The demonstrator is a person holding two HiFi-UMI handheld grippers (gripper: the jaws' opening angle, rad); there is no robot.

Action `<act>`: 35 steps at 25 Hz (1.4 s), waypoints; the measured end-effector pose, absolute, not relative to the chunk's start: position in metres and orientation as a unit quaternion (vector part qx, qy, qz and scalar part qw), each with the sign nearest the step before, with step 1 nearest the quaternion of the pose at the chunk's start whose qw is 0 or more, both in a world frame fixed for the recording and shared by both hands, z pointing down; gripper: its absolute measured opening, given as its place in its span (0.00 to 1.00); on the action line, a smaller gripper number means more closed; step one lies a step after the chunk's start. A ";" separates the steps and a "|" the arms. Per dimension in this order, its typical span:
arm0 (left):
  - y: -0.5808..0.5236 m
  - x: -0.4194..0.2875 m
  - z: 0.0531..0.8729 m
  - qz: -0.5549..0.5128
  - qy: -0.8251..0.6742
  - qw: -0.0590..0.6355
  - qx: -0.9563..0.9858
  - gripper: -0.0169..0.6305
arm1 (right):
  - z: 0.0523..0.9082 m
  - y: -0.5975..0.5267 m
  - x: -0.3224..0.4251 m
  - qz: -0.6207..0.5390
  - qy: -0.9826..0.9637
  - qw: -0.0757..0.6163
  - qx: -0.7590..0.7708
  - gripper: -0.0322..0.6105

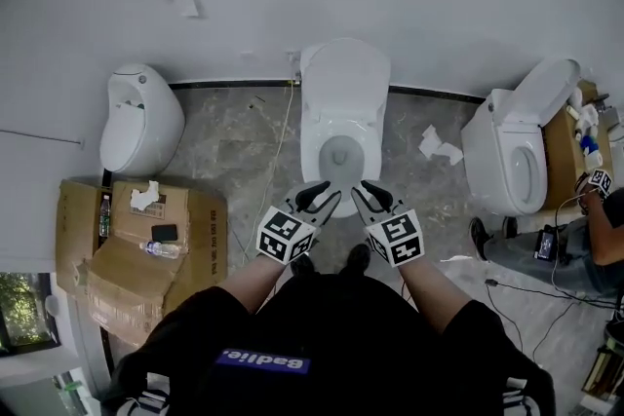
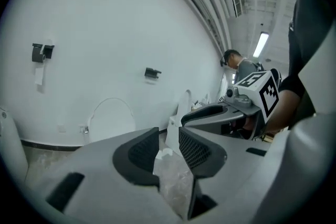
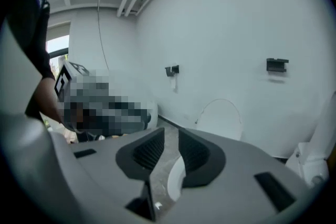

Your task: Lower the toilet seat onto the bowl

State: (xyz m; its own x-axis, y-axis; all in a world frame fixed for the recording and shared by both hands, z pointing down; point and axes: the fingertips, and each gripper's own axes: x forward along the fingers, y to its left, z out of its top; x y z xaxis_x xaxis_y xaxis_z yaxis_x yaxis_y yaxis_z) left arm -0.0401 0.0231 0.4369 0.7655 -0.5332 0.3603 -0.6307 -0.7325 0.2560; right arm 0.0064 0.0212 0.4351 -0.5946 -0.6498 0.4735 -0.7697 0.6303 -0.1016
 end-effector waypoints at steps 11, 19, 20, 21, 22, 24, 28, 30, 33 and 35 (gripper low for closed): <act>0.003 -0.039 0.293 0.024 -0.334 0.099 0.937 0.08 | 0.286 0.011 -0.006 0.074 -0.914 0.057 0.396 0.11; 0.027 -0.030 0.297 0.023 -0.316 0.096 0.944 0.05 | 0.294 0.025 -0.009 0.078 -0.911 0.046 0.403 0.10; 0.029 -0.030 0.298 0.023 -0.314 0.096 0.944 0.05 | 0.295 0.026 -0.008 0.077 -0.910 0.045 0.405 0.10; 0.030 -0.029 0.298 0.022 -0.313 0.095 0.945 0.05 | 0.295 0.026 -0.007 0.076 -0.909 0.045 0.407 0.10; 0.030 -0.028 0.298 0.022 -0.312 0.094 0.945 0.05 | 0.295 0.026 -0.006 0.074 -0.908 0.045 0.409 0.10; 0.030 -0.026 0.295 0.020 -0.311 0.092 0.946 0.05 | 0.294 0.026 -0.003 0.072 -0.908 0.045 0.411 0.09; 0.030 -0.026 0.291 0.019 -0.312 0.093 0.946 0.05 | 0.291 0.025 -0.003 0.071 -0.907 0.046 0.412 0.09; 0.029 -0.027 0.290 0.019 -0.312 0.094 0.945 0.05 | 0.290 0.024 -0.003 0.072 -0.907 0.046 0.413 0.09; 0.027 -0.027 0.289 0.019 -0.312 0.095 0.945 0.05 | 0.291 0.022 -0.003 0.074 -0.907 0.046 0.413 0.09; 0.029 -0.027 0.290 0.020 -0.311 0.095 0.945 0.05 | 0.292 0.023 -0.002 0.076 -0.906 0.046 0.413 0.09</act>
State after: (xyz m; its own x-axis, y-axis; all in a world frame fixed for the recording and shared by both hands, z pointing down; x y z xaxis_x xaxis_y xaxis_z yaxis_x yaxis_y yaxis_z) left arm -0.0268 0.0287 0.2896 0.8058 -0.5842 0.0971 -0.5918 -0.7886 0.1670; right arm -0.0023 0.0232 0.2915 -0.6541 -0.7422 0.1458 -0.7562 0.6469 -0.0989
